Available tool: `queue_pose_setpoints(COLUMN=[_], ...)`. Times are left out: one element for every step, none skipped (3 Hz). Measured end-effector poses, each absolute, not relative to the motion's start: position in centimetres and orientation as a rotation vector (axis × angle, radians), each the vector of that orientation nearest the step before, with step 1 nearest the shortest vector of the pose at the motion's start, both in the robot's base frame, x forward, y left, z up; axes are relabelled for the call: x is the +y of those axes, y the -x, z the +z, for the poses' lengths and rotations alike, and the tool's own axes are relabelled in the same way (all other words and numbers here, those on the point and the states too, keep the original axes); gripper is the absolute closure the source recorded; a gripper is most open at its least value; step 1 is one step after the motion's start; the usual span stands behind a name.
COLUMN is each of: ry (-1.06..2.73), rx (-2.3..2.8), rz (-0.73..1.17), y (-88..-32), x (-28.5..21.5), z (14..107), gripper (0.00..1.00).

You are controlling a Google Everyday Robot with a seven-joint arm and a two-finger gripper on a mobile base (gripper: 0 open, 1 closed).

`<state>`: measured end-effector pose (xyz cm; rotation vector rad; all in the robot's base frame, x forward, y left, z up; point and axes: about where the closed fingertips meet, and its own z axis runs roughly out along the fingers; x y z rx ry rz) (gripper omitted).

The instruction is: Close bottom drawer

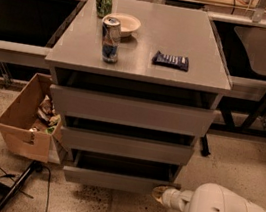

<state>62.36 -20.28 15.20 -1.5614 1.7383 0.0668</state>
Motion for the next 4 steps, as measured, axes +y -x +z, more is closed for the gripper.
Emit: queue_pose_setpoints(ry=[1.561,1.561,1.561,1.561], rx=[1.738,1.738,1.738,1.738], rz=[0.067,0.067,0.067,0.067], y=[-62.36,-62.36,-62.36,-62.36], x=[-20.27,-20.27,-20.26,-20.26], z=[15.19,15.19,15.19,15.19], gripper=[0.81,0.58,0.35,0.05])
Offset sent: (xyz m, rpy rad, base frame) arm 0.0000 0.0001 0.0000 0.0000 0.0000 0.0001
